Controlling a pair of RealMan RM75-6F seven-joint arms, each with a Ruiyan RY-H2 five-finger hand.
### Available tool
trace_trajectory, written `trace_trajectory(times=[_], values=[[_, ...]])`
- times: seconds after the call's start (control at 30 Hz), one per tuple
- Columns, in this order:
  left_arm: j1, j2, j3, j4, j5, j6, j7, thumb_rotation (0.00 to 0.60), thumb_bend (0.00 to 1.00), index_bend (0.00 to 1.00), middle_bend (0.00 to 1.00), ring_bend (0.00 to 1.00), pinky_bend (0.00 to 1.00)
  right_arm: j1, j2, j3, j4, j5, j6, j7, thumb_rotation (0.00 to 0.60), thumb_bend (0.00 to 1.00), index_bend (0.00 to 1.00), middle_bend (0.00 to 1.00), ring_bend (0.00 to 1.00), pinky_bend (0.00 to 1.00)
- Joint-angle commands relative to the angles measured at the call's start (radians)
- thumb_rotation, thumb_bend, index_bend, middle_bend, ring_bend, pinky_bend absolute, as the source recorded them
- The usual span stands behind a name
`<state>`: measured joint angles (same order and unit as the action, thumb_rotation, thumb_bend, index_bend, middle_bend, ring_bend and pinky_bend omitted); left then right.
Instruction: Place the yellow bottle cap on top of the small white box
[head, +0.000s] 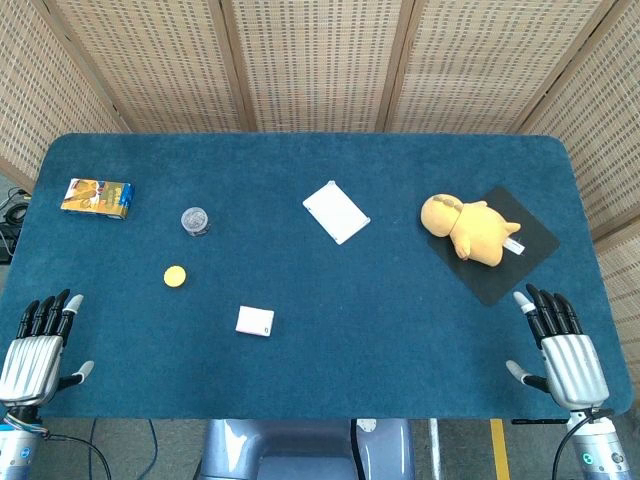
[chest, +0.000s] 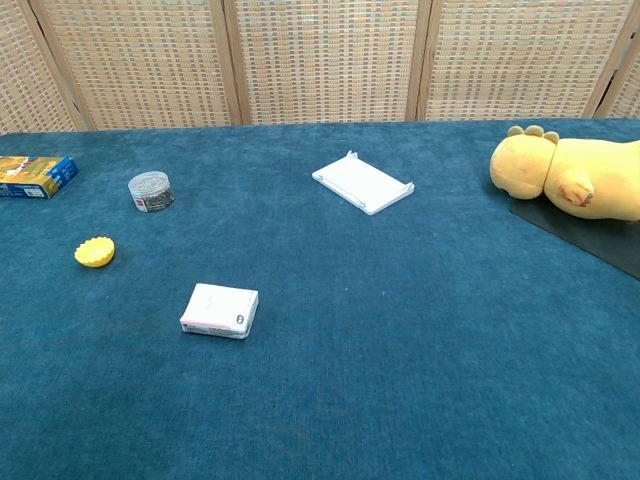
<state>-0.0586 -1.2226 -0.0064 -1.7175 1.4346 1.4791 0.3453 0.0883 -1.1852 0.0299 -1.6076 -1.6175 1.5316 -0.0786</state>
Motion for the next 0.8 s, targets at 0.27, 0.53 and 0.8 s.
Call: trace_trajectory(times=[0.27, 0.53, 0.8], values=[[0.005, 0.004, 0.002, -0.002, 0.006, 0.006, -0.007, 0.600, 0.21, 0.00, 0.00, 0.00, 0.00, -0.001, 0.002, -0.002, -0.003, 0.005, -0.006, -0.001, 0.600, 0.00, 0.05, 0.00, 0.00, 0.04], [0.010, 0.011, 0.005, -0.009, 0.023, 0.020, -0.016, 0.600, 0.21, 0.00, 0.00, 0.00, 0.00, -0.007, 0.008, -0.004, -0.010, -0.008, 0.009, 0.001, 0.600, 0.00, 0.05, 0.00, 0.00, 0.04], [0.010, 0.015, 0.002, -0.010, 0.030, 0.023, -0.026, 0.600, 0.20, 0.00, 0.00, 0.00, 0.00, -0.003, 0.009, -0.002, -0.012, 0.003, -0.005, -0.003, 0.600, 0.00, 0.05, 0.00, 0.00, 0.04]])
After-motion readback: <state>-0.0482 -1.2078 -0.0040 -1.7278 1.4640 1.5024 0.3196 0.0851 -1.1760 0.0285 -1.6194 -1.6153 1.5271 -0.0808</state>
